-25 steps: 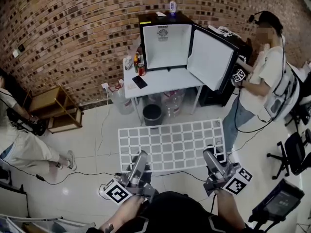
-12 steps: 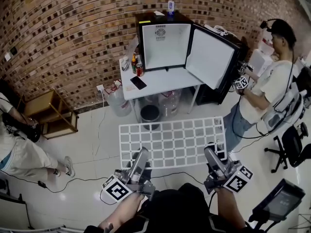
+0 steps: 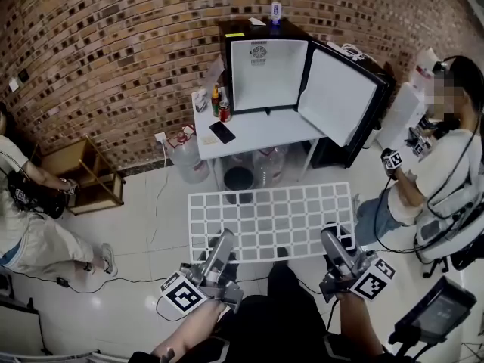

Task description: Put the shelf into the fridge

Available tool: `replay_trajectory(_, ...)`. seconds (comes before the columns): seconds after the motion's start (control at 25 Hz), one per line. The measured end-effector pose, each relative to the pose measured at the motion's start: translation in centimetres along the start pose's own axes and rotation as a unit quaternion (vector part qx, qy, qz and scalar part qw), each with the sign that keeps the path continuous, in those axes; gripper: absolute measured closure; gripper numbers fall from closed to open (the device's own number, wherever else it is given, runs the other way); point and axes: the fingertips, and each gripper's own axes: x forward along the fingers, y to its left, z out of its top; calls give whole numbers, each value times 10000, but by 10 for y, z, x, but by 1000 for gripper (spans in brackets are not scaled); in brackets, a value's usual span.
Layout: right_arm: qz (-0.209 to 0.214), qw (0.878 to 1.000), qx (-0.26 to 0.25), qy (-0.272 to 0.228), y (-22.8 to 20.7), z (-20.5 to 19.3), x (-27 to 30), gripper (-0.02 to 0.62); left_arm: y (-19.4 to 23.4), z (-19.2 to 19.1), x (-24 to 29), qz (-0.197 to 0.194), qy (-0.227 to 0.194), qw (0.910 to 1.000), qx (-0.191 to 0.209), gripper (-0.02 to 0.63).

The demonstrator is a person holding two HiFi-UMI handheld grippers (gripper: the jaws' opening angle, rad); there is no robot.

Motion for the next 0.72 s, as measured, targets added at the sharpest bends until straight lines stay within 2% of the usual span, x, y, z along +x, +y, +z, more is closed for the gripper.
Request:
replay_trajectory(0.44, 438, 9990, 18, 102, -60, 21, 73, 440, 45, 24, 59, 152, -281, 9993, 195, 534)
replay_trajectory(0.72, 328, 9991, 187, 210, -117, 44, 106, 440, 79, 22, 120, 311, -200, 9993, 72, 535)
